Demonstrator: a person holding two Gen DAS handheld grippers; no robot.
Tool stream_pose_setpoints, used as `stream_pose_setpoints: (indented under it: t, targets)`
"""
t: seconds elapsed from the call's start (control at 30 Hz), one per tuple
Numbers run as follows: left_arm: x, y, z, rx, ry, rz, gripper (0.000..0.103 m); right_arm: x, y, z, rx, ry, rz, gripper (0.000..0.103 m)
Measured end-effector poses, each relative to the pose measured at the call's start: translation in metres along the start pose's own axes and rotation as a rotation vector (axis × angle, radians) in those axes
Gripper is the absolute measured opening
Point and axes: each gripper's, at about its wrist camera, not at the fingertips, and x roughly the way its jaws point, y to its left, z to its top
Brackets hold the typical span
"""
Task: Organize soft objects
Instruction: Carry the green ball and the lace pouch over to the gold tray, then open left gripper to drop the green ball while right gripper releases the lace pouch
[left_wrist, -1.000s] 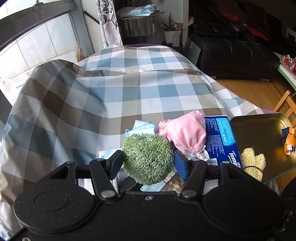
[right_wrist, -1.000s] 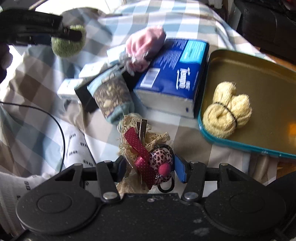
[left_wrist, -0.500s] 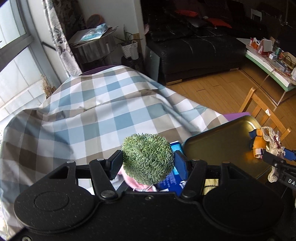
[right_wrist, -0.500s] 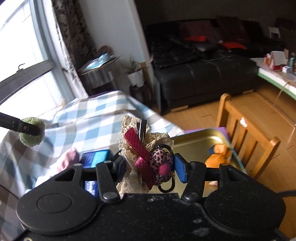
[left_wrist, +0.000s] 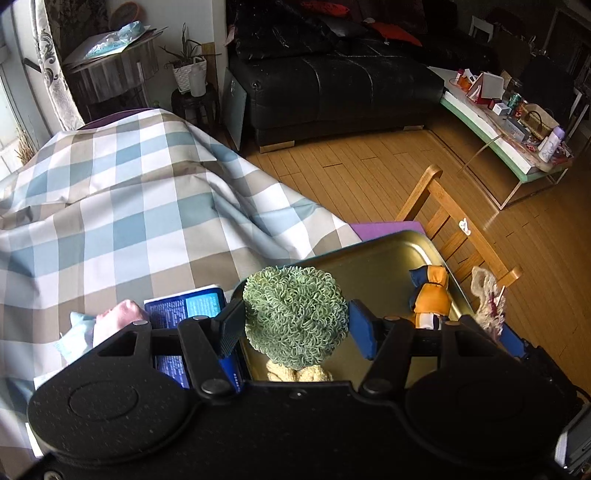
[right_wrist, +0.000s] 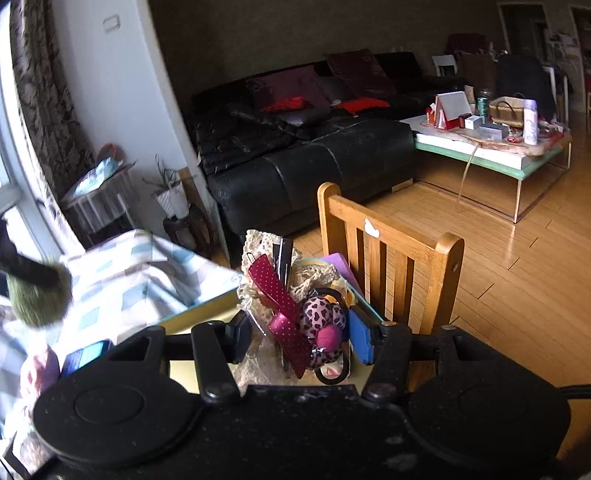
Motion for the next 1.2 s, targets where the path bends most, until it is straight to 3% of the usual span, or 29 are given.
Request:
stream_pose_setpoints:
  t: [0.13, 0.33, 0.43, 0.5, 0.93, 1.0, 1.07, 1.2]
  targets:
    - [0.011, -0.011, -0.011, 0.019, 0.004, 0.017, 0.057, 0.003, 0.0, -0.007, 0.001, 0.017, 0.006, 0.053]
    - [0.014, -0.009, -0.011, -0.029, 0.004, 0.006, 0.06, 0.002, 0.002, -0.011, -0.01, 0.024, 0.015, 0.053]
    - [0.009, -0.011, -0.011, -0.026, -0.035, 0.03, 0.072, 0.003, 0.002, -0.011, -0.012, 0.028, 0.019, 0.053]
    - [0.008, -0.013, -0.012, -0.01, -0.047, 0.041, 0.075, 0.005, 0.0, -0.01, -0.009, 0.035, 0.021, 0.053]
    - [0.022, -0.009, -0.039, 0.076, 0.045, 0.074, 0.078, 0.013, 0.008, -0.011, -0.05, 0.059, 0.024, 0.054]
    - [0.024, -0.007, -0.042, 0.076, 0.058, 0.078, 0.078, 0.014, 0.009, -0.011, -0.055, 0.066, 0.024, 0.058]
    - [0.025, -0.006, -0.045, 0.079, 0.07, 0.08, 0.078, 0.013, 0.009, -0.011, -0.059, 0.062, 0.029, 0.072]
    - [0.026, -0.009, -0.048, 0.102, 0.074, 0.081, 0.078, 0.012, 0.009, -0.011, -0.066, 0.056, 0.029, 0.073]
